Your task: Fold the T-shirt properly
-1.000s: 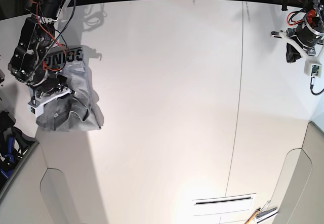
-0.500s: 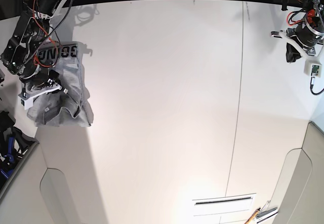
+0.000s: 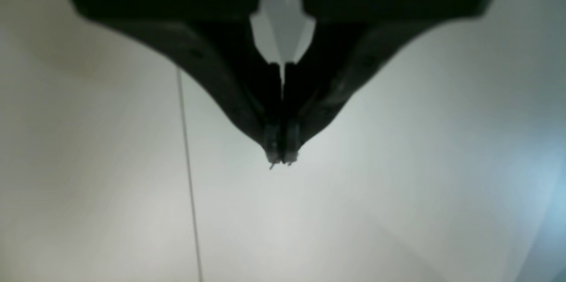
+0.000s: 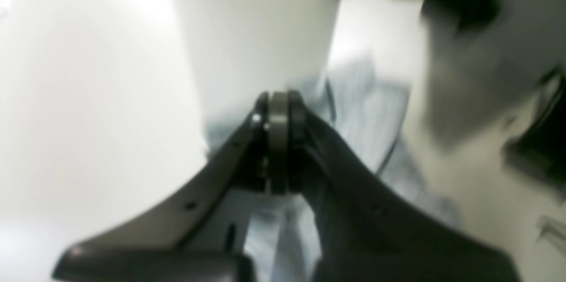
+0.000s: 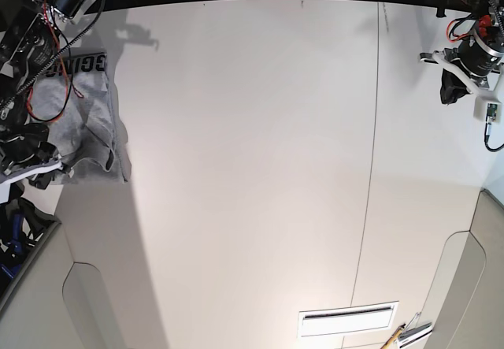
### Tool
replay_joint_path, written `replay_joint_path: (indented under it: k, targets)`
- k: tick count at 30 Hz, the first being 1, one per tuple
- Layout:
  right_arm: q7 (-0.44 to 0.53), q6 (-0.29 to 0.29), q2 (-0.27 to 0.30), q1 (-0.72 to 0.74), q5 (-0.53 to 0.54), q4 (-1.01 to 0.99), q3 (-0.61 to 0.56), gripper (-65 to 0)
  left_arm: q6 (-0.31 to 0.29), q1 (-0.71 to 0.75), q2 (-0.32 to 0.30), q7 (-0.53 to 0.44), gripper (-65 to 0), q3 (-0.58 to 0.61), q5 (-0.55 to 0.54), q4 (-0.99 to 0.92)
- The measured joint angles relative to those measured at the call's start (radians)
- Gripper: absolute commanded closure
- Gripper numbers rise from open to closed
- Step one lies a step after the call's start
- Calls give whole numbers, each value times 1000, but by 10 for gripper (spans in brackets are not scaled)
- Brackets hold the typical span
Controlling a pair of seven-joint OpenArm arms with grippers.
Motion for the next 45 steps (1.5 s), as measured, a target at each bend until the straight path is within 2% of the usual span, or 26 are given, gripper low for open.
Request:
replay_joint_path:
  k: [4, 7, 10, 15, 18, 20, 22, 24, 25, 28, 31, 35, 38, 41, 45]
  targets:
    - [-2, 72, 2, -35, 60, 144, -1, 0, -5, 0, 0, 1, 0, 0, -47, 0]
    - [-24, 112, 1, -152, 137, 254, -3, 0, -29, 4, 3, 27, 0, -28, -94, 0]
    - [-48, 141, 22, -308, 156, 340, -5, 0, -86, 28, 3, 101, 0, -113, -170, 0]
    - [-106, 182, 159, -587, 161, 380, -6, 0, -131, 140, 2, 190, 0, -315, -348, 0]
    - [-139, 201, 250, -761, 167, 380, -7, 0, -136, 240, 0, 237, 0, -403, -418, 1]
    - [-157, 201, 299, -870, 169, 380, -7, 0, -136, 329, -12, 286, 0, -422, -427, 0]
    - [-158, 212, 335, -964, 170, 380, -7, 0, -141, 422, -50, 351, 0, -415, -425, 0]
    - [-152, 249, 369, -1045, 205, 369, -8, 0, -144, 514, -104, 355, 0, -400, -433, -7]
    - [-153, 285, 385, -1087, 241, 357, -8, 0, -143, 559, -131, 343, 0, -386, -436, -20]
    - [-222, 361, 433, -1181, 358, 288, -17, 0, -154, 667, -214, 342, 0, -304, -438, -96]
    - [-257, 384, 476, -1233, 379, 172, -81, 0, -190, 732, -300, 346, 0, -156, -435, -206]
    - [-253, 388, 540, -1220, 316, -60, -279, 0, -212, 726, -388, 312, 0, 112, -439, -391]
    - [-238, 399, 553, -1131, 276, -283, -483, 0, -216, 671, -405, 227, 0, 327, -364, -536]
    - [-98, 406, 539, -967, 230, -537, -724, 0, -214, 553, -388, 113, 0, 541, -239, -665]
    - [199, 399, 468, -720, -2, -879, -1004, 0, -211, 329, -303, -232, 0, 797, 25, -805]
